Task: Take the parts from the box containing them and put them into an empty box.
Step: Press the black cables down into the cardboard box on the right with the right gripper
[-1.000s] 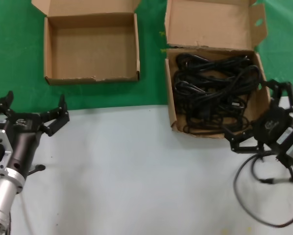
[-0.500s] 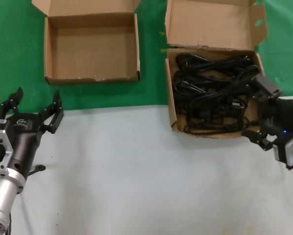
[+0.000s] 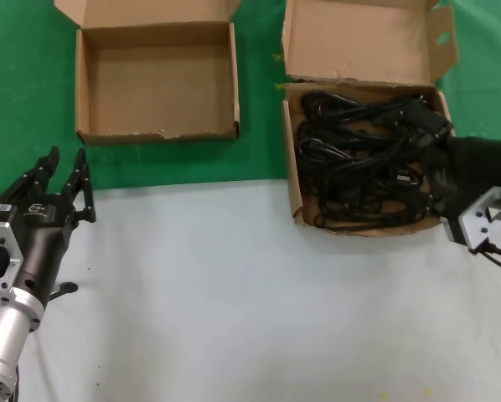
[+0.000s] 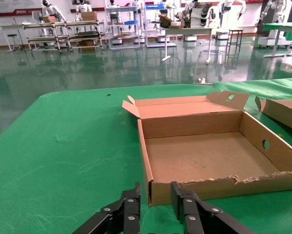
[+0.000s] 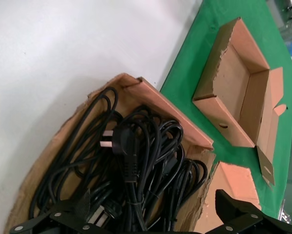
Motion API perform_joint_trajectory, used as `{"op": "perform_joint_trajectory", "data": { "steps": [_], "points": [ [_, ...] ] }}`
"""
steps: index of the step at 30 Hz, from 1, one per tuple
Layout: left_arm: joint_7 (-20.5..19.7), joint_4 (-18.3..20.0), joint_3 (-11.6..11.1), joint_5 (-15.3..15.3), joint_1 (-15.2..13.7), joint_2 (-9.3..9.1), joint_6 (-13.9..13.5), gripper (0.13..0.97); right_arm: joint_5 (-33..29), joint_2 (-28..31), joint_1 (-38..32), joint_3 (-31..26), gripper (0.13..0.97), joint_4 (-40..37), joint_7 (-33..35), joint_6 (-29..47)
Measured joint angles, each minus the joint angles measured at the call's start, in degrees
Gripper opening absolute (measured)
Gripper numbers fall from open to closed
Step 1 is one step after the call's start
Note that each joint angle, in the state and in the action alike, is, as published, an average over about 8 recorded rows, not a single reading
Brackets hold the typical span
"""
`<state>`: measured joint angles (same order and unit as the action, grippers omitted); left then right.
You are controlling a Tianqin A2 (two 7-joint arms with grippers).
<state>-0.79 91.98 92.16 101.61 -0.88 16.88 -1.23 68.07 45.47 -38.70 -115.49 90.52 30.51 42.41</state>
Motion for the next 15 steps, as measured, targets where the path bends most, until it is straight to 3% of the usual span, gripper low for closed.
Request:
{"op": "perform_joint_trajectory", "data": {
  "steps": [5, 15],
  "points": [
    [0.0, 0.0, 0.0, 0.0, 0.0, 0.0, 0.0, 0.285, -1.8, -1.6, -1.7, -0.7, 0.904, -1.5, -0.7, 0.8],
    [0.0, 0.0, 0.0, 0.0, 0.0, 0.0, 0.0, 0.182, -4.2, -4.3, -3.9, -2.0, 0.764, -4.5, -0.8, 1.0]
  ]
}}
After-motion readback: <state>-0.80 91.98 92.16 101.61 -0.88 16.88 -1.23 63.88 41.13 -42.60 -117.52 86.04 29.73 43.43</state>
